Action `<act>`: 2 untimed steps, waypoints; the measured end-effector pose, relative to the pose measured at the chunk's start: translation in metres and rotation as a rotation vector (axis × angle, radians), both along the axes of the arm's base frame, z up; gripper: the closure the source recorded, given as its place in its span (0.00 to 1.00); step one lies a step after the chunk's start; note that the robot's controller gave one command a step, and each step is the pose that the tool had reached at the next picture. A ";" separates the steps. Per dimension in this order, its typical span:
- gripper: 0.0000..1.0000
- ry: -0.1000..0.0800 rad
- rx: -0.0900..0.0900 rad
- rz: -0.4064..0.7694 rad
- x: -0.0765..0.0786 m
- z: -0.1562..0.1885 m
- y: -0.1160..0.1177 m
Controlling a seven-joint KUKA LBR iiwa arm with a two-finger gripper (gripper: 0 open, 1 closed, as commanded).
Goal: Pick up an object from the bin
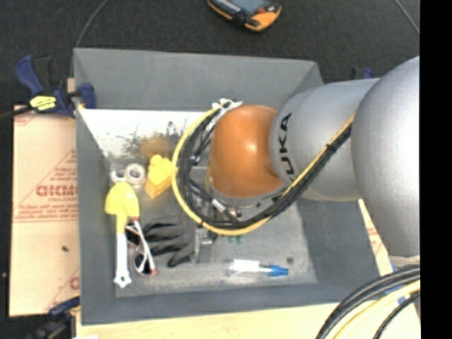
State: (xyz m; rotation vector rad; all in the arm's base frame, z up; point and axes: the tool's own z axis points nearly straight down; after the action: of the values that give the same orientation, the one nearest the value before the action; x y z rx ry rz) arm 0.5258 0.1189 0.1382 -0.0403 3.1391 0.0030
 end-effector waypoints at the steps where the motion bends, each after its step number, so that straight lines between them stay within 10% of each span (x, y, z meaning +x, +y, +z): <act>1: 0.00 -0.003 -0.001 0.145 -0.020 -0.038 -0.012; 2: 0.00 -0.002 0.001 0.066 -0.014 -0.069 0.009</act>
Offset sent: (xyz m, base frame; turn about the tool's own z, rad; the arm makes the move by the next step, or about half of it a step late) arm -0.0149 0.0092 -0.0682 -0.0654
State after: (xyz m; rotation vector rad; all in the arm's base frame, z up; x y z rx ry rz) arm 0.5114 0.1279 0.0696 -0.1439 3.1343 0.0049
